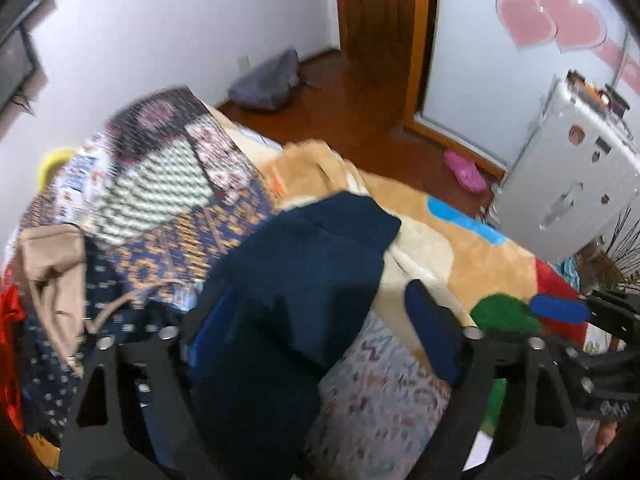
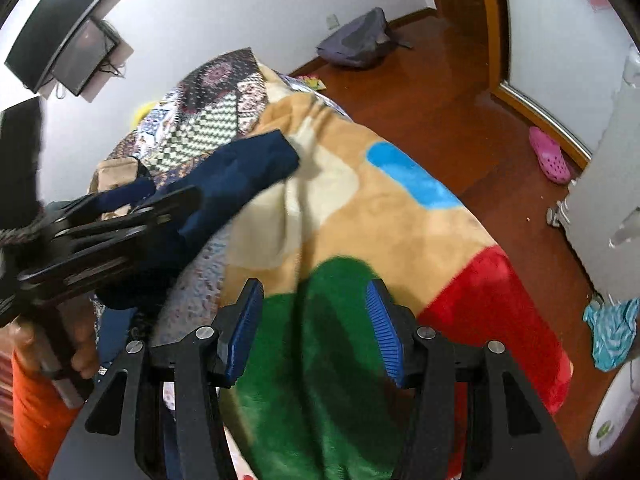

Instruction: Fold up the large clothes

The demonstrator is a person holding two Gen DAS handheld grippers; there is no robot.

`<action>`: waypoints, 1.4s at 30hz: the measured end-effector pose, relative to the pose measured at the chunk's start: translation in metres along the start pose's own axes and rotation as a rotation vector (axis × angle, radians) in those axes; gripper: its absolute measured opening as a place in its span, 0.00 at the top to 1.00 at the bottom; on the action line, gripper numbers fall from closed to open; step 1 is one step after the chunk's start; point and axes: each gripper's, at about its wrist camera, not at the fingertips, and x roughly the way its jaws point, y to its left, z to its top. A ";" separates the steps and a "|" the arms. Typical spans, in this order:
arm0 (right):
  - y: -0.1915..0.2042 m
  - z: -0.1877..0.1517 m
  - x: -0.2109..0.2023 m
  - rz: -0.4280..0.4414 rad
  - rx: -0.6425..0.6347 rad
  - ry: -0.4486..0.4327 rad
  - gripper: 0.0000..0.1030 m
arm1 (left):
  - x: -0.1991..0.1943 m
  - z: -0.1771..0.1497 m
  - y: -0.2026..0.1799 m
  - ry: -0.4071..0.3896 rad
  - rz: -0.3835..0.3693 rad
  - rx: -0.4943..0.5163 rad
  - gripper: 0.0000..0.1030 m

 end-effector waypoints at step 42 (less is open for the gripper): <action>0.125 -0.016 0.036 0.048 -0.299 0.048 0.52 | -0.187 -0.199 0.218 -0.324 0.235 -0.590 0.98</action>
